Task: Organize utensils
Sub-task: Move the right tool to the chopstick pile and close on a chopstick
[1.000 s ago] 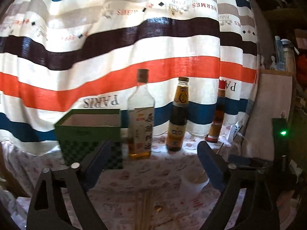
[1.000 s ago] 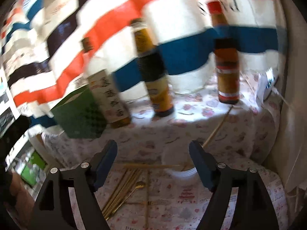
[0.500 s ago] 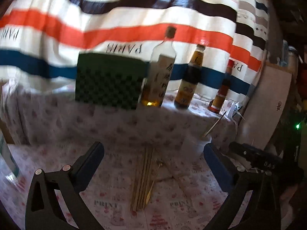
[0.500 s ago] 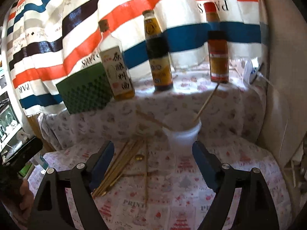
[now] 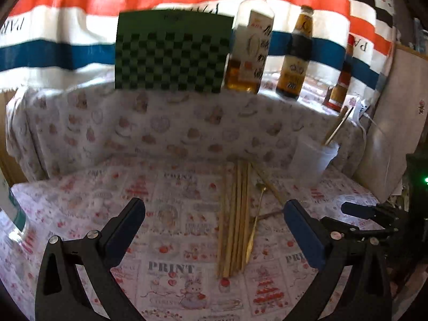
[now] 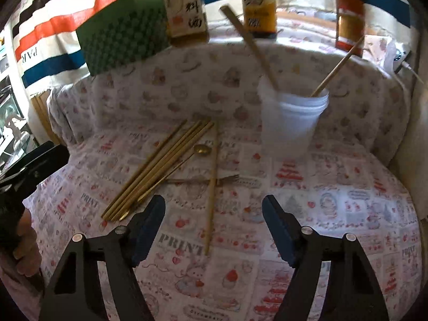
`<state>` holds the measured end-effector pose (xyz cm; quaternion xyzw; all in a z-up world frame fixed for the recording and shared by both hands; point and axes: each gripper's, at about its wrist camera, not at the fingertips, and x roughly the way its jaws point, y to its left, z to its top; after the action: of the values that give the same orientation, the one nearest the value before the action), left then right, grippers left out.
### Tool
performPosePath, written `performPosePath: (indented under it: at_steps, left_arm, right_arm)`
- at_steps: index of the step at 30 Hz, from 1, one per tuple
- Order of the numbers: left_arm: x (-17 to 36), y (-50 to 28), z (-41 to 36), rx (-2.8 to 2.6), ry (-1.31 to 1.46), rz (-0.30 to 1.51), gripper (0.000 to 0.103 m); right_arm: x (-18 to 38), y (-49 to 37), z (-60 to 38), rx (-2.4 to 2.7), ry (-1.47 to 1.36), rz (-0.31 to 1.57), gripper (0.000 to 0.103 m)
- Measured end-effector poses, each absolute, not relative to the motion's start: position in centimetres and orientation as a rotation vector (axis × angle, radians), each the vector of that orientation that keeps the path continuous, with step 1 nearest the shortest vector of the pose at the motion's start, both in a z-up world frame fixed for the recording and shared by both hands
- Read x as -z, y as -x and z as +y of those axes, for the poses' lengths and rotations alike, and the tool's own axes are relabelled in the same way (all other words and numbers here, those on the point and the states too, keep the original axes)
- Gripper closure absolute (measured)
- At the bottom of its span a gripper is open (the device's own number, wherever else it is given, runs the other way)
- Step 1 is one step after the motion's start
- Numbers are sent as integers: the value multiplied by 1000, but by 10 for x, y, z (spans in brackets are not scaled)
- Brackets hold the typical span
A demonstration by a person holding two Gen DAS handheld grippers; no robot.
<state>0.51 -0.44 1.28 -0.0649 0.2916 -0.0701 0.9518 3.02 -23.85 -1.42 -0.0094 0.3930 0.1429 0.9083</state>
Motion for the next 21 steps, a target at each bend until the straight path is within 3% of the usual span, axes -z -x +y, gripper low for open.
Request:
performPosePath:
  at_steps: [4,11,14,17,21]
  left_arm:
    - [2,-19,4,70,121,643,0]
    - [20,-29,3,79,109,772,5]
    - [26,-34,-3,77,95,818,15]
    - [34,-40,0,67,126,866,23]
    - [36,-43,9,88,190,896,38]
  right_arm:
    - [21,-33,-238,-278,10,834,28]
    - [39,-36,-224,-280,59,879,45]
    - [47,-35,-217,-275,82,885,50]
    - [56,-38,-212,-286,96,924,65]
    - [60,-37,-212,-263,113,924,68]
